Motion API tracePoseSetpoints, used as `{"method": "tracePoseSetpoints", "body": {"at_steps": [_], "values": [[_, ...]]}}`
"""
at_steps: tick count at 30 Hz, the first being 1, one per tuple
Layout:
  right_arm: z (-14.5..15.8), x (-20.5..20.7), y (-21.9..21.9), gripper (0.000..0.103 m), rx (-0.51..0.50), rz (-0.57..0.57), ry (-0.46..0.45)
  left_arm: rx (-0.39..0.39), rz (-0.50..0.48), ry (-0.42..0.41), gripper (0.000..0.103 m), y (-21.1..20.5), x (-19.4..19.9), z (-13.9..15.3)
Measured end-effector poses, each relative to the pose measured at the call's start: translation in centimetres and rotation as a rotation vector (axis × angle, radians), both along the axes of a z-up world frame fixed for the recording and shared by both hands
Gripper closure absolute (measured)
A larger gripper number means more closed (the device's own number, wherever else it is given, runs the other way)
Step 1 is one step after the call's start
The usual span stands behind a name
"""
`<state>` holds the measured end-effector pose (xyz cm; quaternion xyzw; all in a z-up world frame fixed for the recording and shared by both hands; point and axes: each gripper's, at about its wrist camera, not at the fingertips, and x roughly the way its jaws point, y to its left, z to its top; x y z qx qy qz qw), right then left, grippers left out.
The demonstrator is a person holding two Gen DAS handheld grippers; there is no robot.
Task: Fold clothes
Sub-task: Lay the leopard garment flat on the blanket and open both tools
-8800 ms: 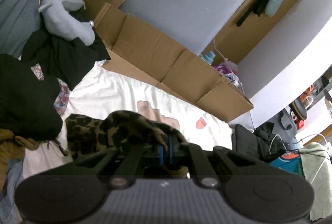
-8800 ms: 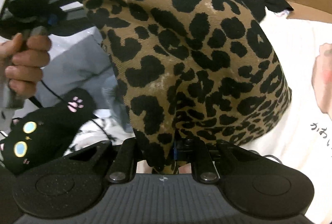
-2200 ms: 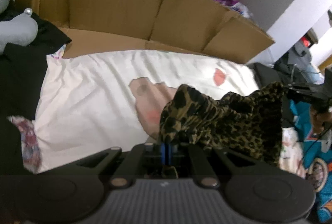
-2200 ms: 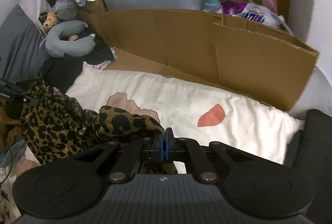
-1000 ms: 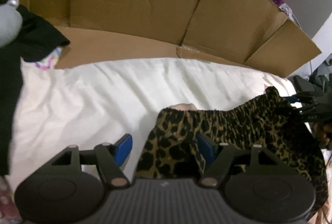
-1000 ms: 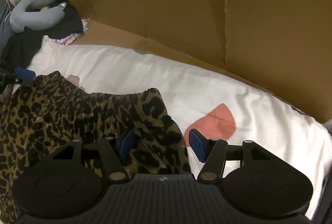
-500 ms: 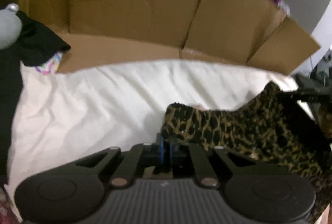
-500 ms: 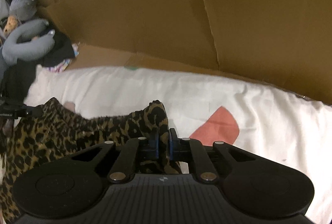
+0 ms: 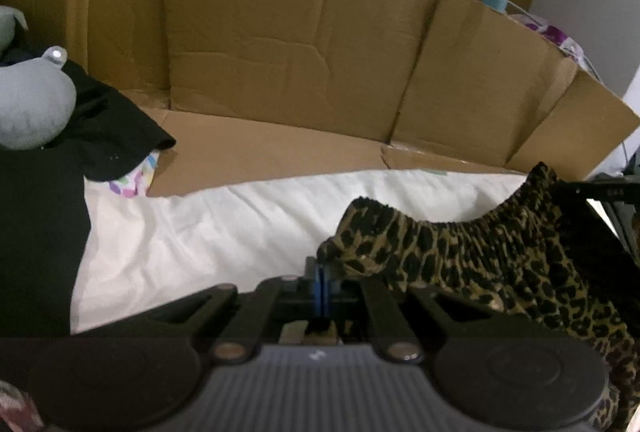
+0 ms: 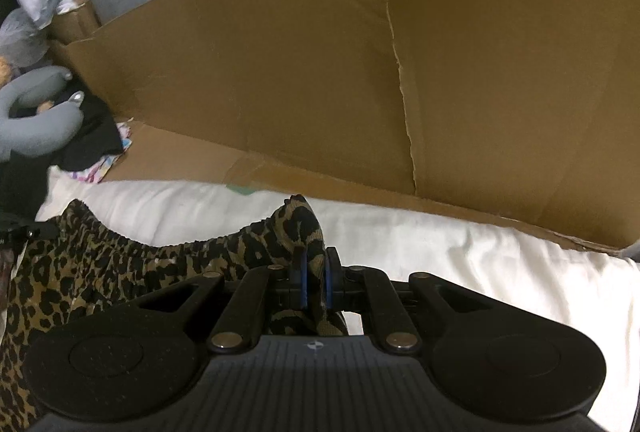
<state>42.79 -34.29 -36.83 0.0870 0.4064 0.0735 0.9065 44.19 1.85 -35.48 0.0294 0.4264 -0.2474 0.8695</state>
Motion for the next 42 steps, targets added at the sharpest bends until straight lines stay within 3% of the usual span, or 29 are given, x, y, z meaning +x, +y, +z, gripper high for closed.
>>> {"method": "tracePoseSetpoints", "body": {"at_steps": [6, 9, 10, 11, 12, 19, 25, 34, 42], "values": [[-1.6, 2.9, 0.3, 0.09, 0.009, -0.087, 0.123, 0.115, 0.038, 0.069, 0.097, -1.2, 2.0, -1.8], [-1.4, 3.0, -0.2, 0.08, 0.027, -0.101, 0.142, 0.134, 0.062, 0.058, 0.085, -1.6, 1.0, -0.8], [-1.0, 2.8, -0.5, 0.075, 0.043, -0.105, 0.135, 0.14, 0.07, 0.055, 0.075, -1.7, 0.7, -0.5], [-0.7, 2.6, -1.0, 0.064, 0.066, -0.115, 0.131, 0.147, 0.078, 0.051, 0.067, -1.9, 0.4, -0.1], [-0.3, 2.4, -1.5, 0.063, 0.093, -0.129, 0.129, 0.153, 0.086, 0.048, 0.065, -2.0, 0.0, 0.2], [2.6, -0.9, -3.6, 0.059, 0.138, -0.102, 0.127, 0.193, 0.135, 0.025, 0.059, -3.1, -2.5, 2.5], [4.9, -6.7, -5.0, 0.059, 0.093, 0.001, 0.126, 0.166, 0.044, 0.084, 0.057, -6.2, -7.3, 4.4], [5.5, -14.9, -7.6, 0.059, 0.115, -0.024, 0.107, 0.118, 0.015, 0.104, 0.057, -8.9, -13.4, 7.2], [5.9, -19.3, -7.1, 0.059, 0.115, -0.036, 0.1, 0.071, 0.0, 0.114, 0.057, -10.3, -18.1, 8.8]]}}
